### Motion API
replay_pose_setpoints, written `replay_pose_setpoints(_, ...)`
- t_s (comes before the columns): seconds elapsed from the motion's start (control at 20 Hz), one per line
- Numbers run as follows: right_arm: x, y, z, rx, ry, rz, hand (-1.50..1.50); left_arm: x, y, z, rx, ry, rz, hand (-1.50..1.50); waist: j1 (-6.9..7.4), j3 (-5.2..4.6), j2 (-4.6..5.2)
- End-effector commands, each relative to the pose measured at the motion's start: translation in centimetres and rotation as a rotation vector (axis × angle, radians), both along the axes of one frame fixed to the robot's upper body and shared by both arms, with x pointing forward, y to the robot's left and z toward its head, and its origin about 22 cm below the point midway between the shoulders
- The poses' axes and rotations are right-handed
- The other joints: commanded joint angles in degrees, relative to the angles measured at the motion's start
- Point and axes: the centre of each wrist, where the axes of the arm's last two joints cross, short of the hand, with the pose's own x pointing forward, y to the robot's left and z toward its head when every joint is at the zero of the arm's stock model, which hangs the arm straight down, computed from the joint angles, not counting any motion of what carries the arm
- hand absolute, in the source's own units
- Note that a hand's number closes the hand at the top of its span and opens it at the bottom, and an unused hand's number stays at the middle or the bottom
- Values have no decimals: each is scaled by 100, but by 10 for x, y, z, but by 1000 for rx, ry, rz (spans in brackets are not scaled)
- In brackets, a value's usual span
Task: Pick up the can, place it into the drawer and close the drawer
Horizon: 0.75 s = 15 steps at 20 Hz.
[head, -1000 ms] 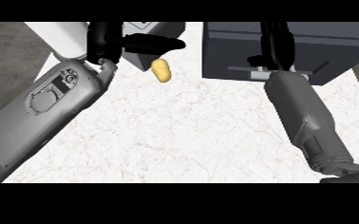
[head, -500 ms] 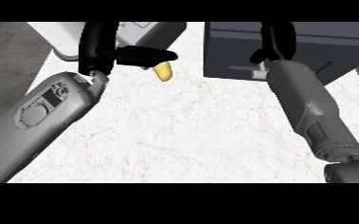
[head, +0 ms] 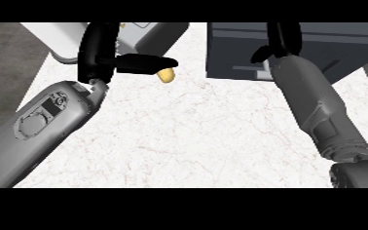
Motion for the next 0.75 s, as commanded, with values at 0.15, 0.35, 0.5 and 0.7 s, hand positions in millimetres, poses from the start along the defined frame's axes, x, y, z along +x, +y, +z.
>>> replay_pose_setpoints(0.15, 16, 43, 47, 358, -89, 111, -150, -3, 10, -7, 5, 6, 1, -150, 120, -5, -25)
replay_pose_setpoints(0.35, 14, 54, 42, 552, -56, 153, -150, -5, 19, -16, -6, 8, 41, -150, -14, -11, -92)
replay_pose_setpoints(0.5, 11, 50, 30, 655, -41, 165, -150, -9, 22, -15, 3, 19, 38, -150, -39, -13, -96)
replay_pose_setpoints(0.7, 11, 46, 28, 683, -55, 173, -150, -19, 20, -19, -17, 7, 26, -150, -59, -22, -88)
